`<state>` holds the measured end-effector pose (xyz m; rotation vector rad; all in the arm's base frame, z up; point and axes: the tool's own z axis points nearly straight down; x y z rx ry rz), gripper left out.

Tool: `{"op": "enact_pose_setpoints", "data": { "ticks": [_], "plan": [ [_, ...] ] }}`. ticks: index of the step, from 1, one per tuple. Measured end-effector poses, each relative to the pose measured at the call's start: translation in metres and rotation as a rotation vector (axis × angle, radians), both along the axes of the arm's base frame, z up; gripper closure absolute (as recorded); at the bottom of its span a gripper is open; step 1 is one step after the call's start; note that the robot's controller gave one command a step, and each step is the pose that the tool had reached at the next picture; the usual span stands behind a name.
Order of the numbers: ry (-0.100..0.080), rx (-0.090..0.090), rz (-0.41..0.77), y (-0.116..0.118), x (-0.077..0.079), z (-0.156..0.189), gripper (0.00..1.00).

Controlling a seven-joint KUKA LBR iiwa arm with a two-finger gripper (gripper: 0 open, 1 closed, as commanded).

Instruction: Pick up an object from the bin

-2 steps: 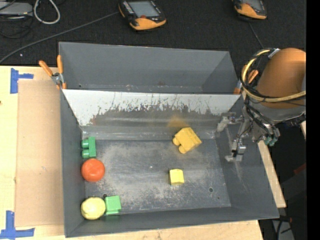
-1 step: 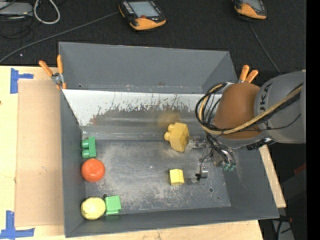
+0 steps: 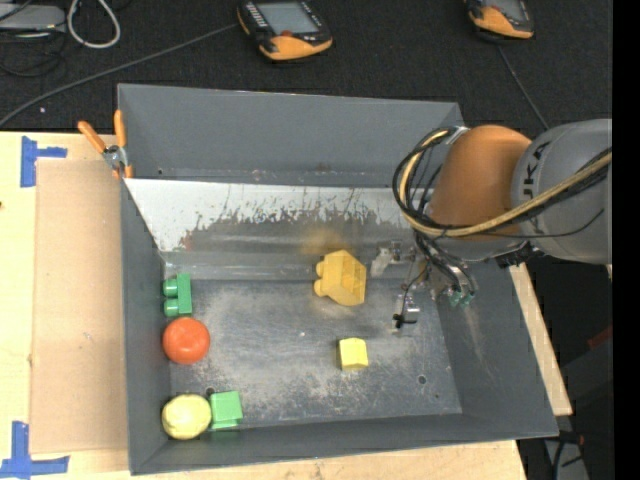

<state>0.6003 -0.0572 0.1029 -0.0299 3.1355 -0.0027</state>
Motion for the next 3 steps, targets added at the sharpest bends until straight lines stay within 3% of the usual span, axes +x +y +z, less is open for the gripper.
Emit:
{"op": "enact_pose_setpoints", "data": {
  "ticks": [1, 2, 3],
  "plan": [
    [0.013, 0.005, -0.059, 0.070, -0.054, -0.002, 0.00],
    [-0.029, -0.005, 0.135, 0.070, -0.061, -0.021, 0.00],
    [0.009, 0.008, 0.030, 0.073, -0.081, -0.033, 1.00]
  ]
}}
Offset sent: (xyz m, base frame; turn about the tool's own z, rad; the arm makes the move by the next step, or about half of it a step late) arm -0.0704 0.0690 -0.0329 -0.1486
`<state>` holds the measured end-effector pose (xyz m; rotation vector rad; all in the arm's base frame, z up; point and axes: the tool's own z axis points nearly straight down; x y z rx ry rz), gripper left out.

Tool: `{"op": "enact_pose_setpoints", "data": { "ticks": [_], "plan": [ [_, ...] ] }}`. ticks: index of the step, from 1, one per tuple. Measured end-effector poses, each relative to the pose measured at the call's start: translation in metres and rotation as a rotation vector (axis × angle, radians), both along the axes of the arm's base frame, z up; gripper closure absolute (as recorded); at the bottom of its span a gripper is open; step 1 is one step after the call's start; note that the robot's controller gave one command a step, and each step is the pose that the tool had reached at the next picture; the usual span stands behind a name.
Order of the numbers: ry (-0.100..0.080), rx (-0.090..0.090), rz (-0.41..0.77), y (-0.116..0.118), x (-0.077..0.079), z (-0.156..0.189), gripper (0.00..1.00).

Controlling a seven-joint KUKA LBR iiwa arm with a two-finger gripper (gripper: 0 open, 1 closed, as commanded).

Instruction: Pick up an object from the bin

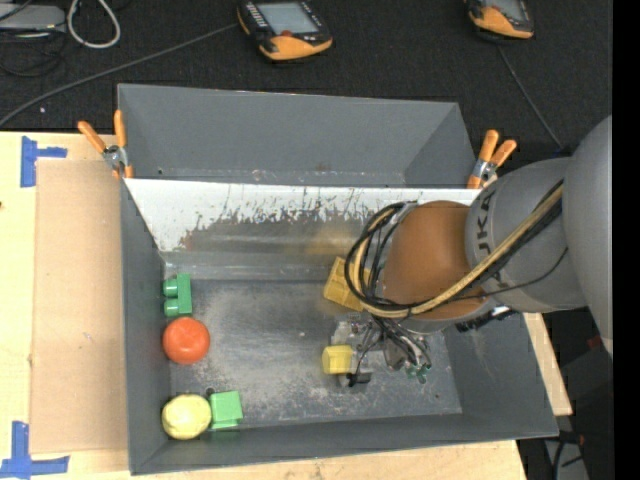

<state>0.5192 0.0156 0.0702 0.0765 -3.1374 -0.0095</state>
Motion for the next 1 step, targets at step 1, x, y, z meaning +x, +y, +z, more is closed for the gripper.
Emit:
{"op": "enact_pose_setpoints", "data": {
  "ticks": [1],
  "plan": [
    [0.000, 0.000, 0.000, 0.0000, 0.0000, 0.0000, 1.00]
  ]
}}
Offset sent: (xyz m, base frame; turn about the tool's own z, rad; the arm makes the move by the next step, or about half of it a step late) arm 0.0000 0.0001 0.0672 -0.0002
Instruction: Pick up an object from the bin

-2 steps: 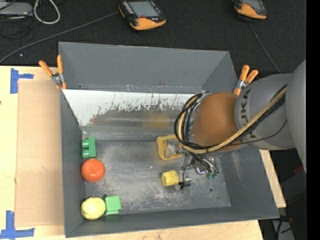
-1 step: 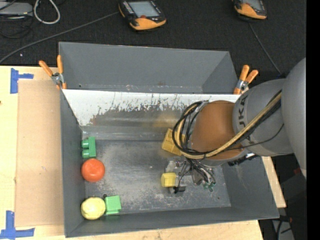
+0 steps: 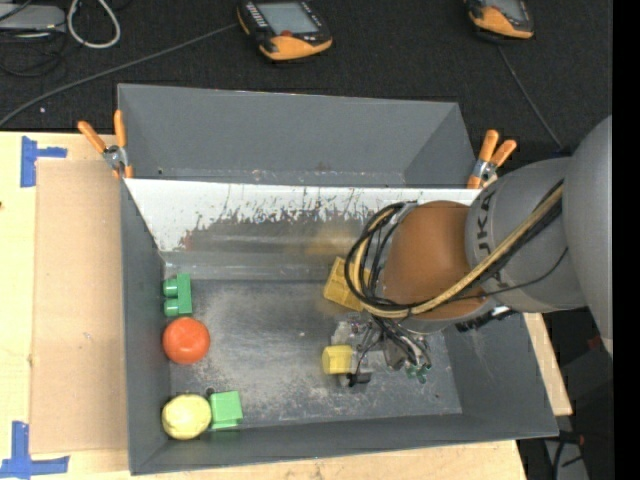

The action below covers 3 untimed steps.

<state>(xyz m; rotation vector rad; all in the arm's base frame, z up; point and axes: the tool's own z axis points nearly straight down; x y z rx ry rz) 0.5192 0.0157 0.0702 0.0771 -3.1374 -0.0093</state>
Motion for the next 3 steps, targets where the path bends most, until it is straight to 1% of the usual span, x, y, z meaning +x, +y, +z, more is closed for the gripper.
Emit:
{"op": "enact_pose_setpoints", "data": {
  "ticks": [1, 2, 3],
  "plan": [
    [0.011, 0.000, 0.002, 0.000, -0.003, 0.030, 1.00],
    [0.008, 0.000, 0.004, 0.000, -0.002, 0.052, 1.00],
    [0.007, 0.000, 0.005, 0.000, -0.002, 0.058, 1.00]
  ]
}}
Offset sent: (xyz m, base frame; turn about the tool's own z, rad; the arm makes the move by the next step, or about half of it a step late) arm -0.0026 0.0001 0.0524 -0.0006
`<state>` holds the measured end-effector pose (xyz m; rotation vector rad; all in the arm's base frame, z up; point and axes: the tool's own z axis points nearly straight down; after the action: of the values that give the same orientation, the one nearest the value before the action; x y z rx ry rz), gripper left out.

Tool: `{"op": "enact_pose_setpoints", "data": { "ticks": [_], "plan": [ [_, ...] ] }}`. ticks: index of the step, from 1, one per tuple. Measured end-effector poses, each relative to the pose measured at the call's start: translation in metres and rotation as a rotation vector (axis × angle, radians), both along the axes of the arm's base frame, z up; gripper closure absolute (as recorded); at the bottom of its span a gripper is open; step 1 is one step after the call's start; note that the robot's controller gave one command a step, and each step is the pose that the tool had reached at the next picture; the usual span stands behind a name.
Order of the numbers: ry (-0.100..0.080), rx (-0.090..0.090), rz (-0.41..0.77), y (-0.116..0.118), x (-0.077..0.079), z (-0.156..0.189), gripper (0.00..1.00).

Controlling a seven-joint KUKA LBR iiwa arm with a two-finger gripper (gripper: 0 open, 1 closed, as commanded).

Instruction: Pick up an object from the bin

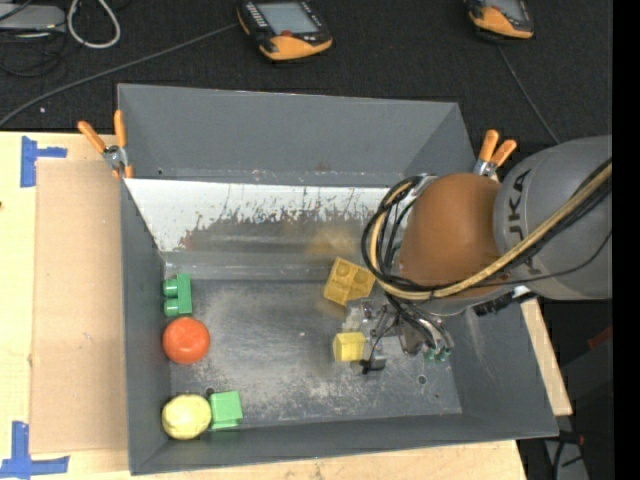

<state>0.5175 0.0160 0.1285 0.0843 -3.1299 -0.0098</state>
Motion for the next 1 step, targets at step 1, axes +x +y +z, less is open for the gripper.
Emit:
{"op": "enact_pose_setpoints", "data": {
  "ticks": [1],
  "plan": [
    [0.000, 0.000, 0.002, 0.0002, 0.0001, 0.0064, 1.00]
  ]
}}
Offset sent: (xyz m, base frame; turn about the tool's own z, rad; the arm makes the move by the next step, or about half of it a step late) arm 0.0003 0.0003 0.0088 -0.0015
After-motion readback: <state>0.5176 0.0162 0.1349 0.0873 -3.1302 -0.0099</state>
